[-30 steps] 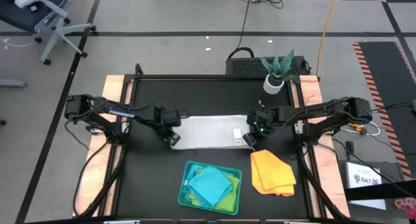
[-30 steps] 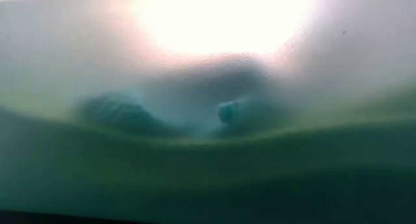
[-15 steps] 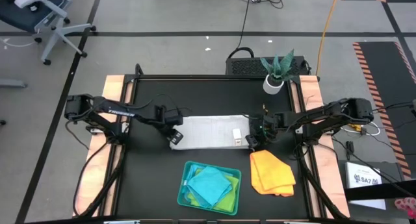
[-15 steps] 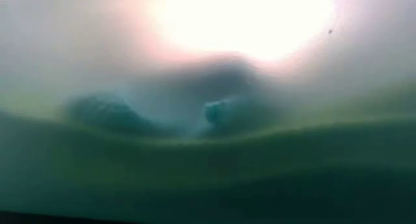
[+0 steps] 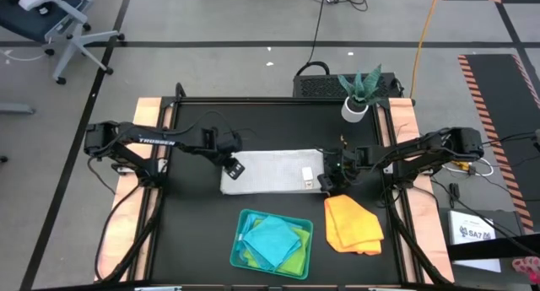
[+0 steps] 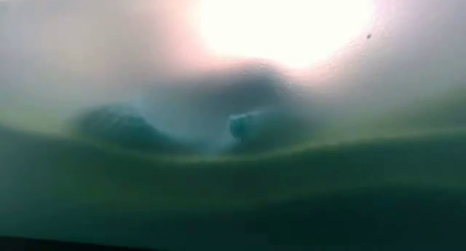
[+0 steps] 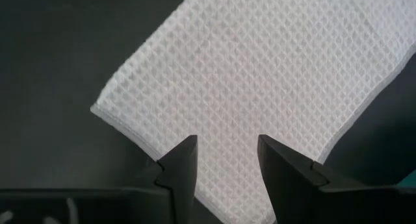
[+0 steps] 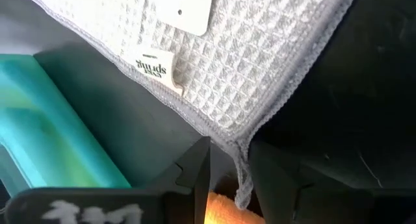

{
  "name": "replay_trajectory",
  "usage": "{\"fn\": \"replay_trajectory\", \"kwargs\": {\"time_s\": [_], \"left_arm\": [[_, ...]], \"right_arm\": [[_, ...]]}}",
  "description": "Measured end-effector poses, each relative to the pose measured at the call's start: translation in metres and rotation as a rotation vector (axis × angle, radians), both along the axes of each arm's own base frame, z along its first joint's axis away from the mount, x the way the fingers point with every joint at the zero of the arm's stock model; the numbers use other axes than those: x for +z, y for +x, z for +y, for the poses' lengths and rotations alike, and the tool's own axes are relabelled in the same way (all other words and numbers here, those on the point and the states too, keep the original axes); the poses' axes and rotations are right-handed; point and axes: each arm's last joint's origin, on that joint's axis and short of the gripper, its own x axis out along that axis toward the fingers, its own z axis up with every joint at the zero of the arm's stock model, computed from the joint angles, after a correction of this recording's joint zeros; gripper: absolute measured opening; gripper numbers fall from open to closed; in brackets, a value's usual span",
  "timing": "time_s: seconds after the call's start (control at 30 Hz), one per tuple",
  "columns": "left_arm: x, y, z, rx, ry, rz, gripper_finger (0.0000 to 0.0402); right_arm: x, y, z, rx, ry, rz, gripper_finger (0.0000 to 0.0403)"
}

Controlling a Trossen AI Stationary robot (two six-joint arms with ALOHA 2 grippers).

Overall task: Fold microfiber towels
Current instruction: Fold the gray microfiber cloth

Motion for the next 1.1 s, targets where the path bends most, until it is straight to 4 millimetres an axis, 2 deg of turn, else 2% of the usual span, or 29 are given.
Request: {"fn": "replay_trajectory", "kwargs": {"time_s": [0.17,0.47,0.6,0.8,1.1], "left_arm": [[0.000,0.000,0.001,-0.006,0.011,0.004,0.0161],[0.000,0.000,0.001,-0.010,0.030,0.006,0.0161],[0.001,0.001,0.008,-0.013,0.075,-0.018,0.0161],[0.003,0.003,0.019,-0.012,0.101,-0.058,0.0161],[0.003,0.003,0.020,-0.026,0.075,-0.064,0.0161]], "right_arm": [[0.002,0.005,-0.002,-0.028,-0.042,-0.058,0.0100],[0.003,0.005,-0.006,-0.070,-0.051,-0.058,0.0098],[0.003,0.005,-0.006,-0.069,-0.049,-0.059,0.0077],[0.003,0.006,-0.006,-0.076,-0.076,-0.060,0.0008],[0.005,0.006,-0.007,-0.107,-0.079,-0.066,0.0003]]}}
